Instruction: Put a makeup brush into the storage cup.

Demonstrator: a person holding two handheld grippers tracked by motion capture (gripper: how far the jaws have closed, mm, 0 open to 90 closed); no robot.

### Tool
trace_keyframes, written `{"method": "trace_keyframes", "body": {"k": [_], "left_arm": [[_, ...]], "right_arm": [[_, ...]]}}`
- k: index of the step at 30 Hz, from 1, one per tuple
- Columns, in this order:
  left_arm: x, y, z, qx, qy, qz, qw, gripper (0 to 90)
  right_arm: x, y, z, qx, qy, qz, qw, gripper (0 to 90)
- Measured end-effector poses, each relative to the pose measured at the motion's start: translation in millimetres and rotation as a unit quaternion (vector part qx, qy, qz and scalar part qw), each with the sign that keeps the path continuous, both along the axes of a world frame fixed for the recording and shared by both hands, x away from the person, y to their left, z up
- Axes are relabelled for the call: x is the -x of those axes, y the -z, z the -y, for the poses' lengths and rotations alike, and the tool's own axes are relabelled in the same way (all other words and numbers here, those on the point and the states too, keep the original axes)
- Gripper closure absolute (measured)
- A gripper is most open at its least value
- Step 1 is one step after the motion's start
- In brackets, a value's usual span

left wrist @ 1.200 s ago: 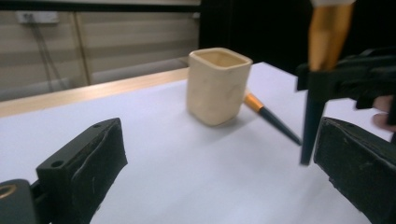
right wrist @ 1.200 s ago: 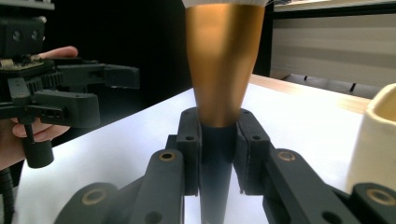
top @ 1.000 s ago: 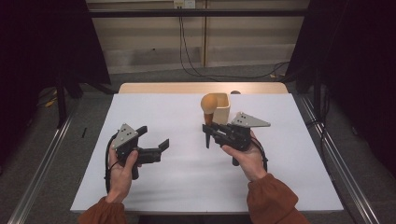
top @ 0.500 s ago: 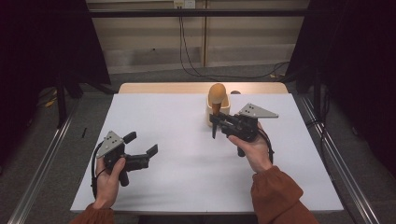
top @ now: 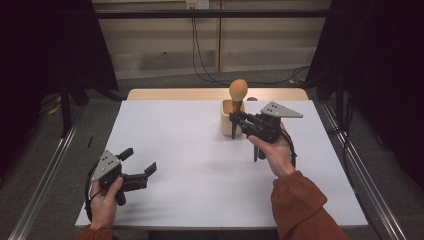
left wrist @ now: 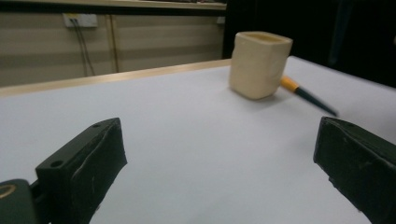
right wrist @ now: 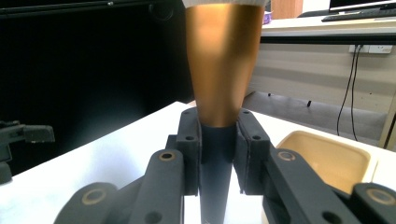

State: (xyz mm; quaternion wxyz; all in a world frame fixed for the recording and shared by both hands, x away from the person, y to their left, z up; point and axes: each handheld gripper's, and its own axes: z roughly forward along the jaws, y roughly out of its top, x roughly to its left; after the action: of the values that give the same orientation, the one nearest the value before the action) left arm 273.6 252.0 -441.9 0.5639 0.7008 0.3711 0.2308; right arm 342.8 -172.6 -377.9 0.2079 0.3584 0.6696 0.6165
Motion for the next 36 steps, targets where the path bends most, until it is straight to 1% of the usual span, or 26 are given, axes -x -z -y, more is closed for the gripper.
{"method": "trace_keyframes", "body": {"k": [1, 2, 4, 6, 7, 9, 10, 12, 14, 15, 16, 18, 21, 22, 24, 27, 28, 30, 33, 36], "left_arm": [[0.0, 0.7, -0.6, 0.007, -0.002, 0.000, 1.0000, 2.0], [0.6, 0.6, -2.1, 0.003, -0.003, -0.001, 1.0000, 1.9], [2.7, 0.5, -2.7, 0.012, -0.007, -0.001, 0.9999, 1.7], [5.4, 1.3, -3.0, 0.019, -0.006, -0.005, 0.9998, 1.9], [7.2, 2.3, -3.7, 0.017, -0.003, -0.004, 0.9998, 1.9], [9.2, 3.9, -3.7, 0.026, 0.001, -0.001, 0.9997, 1.7], [9.8, 4.6, -4.8, 0.020, 0.001, 0.000, 0.9998, 1.1], [10.2, 5.1, -4.9, 0.020, 0.004, 0.001, 0.9998, 0.9], [12.0, 5.2, -4.8, 0.023, 0.000, 0.007, 0.9997, 0.9], [12.5, 5.4, -5.0, 0.022, 0.003, 0.006, 0.9997, 0.9], [13.3, 5.7, -4.4, 0.027, 0.002, 0.005, 0.9996, 1.1], [13.9, 5.6, -4.4, 0.027, 0.008, 0.006, 0.9996, 1.3], [13.7, 6.1, -4.6, 0.026, 0.009, 0.005, 0.9996, 1.7], [14.1, 6.9, -4.1, 0.027, 0.005, 0.004, 0.9996, 1.7], [14.0, 8.4, -4.4, 0.021, 0.011, 0.003, 0.9997, 1.7], [14.4, 9.2, -3.7, 0.018, 0.010, 0.002, 0.9998, 1.6], [14.5, 9.3, -3.4, 0.021, 0.008, 0.003, 0.9997, 1.7], [13.7, 9.7, -4.3, 0.017, 0.008, 0.002, 0.9998, 2.1], [13.7, 9.7, -4.6, 0.015, 0.008, 0.000, 0.9999, 2.1], [14.1, 9.5, -4.7, 0.014, 0.007, 0.002, 0.9999, 2.1]], "right_arm": [[-1.2, -1.9, 0.7, 0.003, 0.001, 0.002, 1.0000, 75.4], [-1.9, -3.1, 1.1, 0.005, 0.003, 0.002, 1.0000, 75.4], [-4.9, -6.3, 3.8, 0.008, 0.005, 0.004, 0.9999, 75.4], [-7.3, -8.4, 5.8, 0.007, 0.010, 0.006, 0.9999, 75.4], [-8.8, -9.6, 6.9, 0.007, 0.012, 0.007, 0.9999, 75.4], [-11.8, -12.1, 9.1, 0.007, 0.016, 0.008, 0.9998, 75.4], [-13.2, -13.4, 10.5, 0.008, 0.018, 0.009, 0.9998, 75.4], [-15.1, -16.4, 12.1, 0.009, 0.021, 0.012, 0.9997, 75.4], [-17.8, -19.7, 13.6, 0.007, 0.024, 0.014, 0.9996, 75.4], [-18.9, -20.7, 14.0, 0.007, 0.025, 0.013, 0.9996, 75.4], [-20.9, -21.6, 14.5, 0.007, 0.027, 0.015, 0.9995, 75.4], [-25.3, -23.0, 14.7, 0.009, 0.029, 0.015, 0.9994, 75.4], [-33.2, -23.6, 13.5, 0.009, 0.034, 0.018, 0.9992, 75.4], [-35.9, -23.8, 13.1, 0.010, 0.035, 0.018, 0.9992, 75.4], [-40.9, -25.2, 11.3, 0.011, 0.037, 0.020, 0.9991, 75.4], [-47.1, -28.9, 9.2, 0.013, 0.037, 0.024, 0.9989, 75.4], [-49.3, -30.3, 8.4, 0.013, 0.038, 0.024, 0.9989, 75.4], [-54.5, -32.3, 8.7, 0.023, 0.039, 0.030, 0.9985, 75.4], [-63.4, -33.5, 10.5, 0.034, 0.049, 0.029, 0.9978, 75.4], [-70.0, -33.4, 11.9, 0.032, 0.057, 0.033, 0.9973, 75.4]]}}
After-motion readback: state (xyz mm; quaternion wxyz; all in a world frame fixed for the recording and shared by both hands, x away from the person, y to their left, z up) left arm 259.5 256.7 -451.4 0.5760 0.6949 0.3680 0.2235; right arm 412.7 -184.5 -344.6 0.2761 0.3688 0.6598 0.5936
